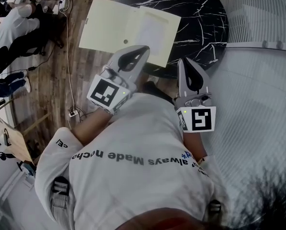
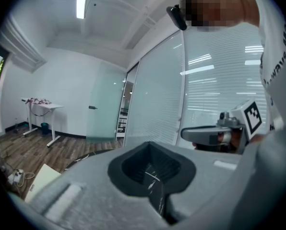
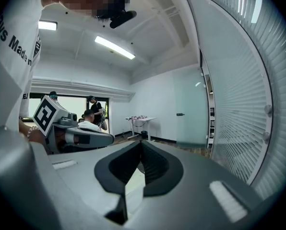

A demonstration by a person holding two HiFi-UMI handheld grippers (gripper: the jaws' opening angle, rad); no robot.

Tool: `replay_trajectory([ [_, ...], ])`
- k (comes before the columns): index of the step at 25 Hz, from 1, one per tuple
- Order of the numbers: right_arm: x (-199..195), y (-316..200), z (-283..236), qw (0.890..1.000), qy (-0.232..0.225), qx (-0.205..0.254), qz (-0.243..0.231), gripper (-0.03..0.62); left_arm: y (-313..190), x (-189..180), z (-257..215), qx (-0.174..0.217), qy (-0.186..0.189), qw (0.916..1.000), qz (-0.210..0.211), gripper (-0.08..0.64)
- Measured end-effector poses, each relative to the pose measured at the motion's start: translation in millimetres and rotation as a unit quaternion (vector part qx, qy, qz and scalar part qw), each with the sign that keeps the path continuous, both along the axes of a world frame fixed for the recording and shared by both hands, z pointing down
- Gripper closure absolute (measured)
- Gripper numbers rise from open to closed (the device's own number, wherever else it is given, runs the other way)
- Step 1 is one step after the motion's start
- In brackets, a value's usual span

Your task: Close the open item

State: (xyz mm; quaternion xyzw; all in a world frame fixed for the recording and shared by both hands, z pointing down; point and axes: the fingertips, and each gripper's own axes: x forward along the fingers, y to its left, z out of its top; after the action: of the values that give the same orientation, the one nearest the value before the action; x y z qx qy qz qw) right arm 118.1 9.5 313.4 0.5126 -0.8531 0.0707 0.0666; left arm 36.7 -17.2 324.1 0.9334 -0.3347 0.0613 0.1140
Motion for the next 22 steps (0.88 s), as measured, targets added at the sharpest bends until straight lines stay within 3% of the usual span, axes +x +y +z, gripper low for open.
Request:
replay_trajectory([
  [8,3,-34,0,1.0,0.0,0.001,-0.015,0.591,-29,6,1,0.005,0.0,0.9999,-0.01,0.557],
  [22,-40,-68,-30,0.999,0.013,0.029,0.013,0.591,-62,-41,-24,0.03,0.014,0.9994,0.008,0.557],
])
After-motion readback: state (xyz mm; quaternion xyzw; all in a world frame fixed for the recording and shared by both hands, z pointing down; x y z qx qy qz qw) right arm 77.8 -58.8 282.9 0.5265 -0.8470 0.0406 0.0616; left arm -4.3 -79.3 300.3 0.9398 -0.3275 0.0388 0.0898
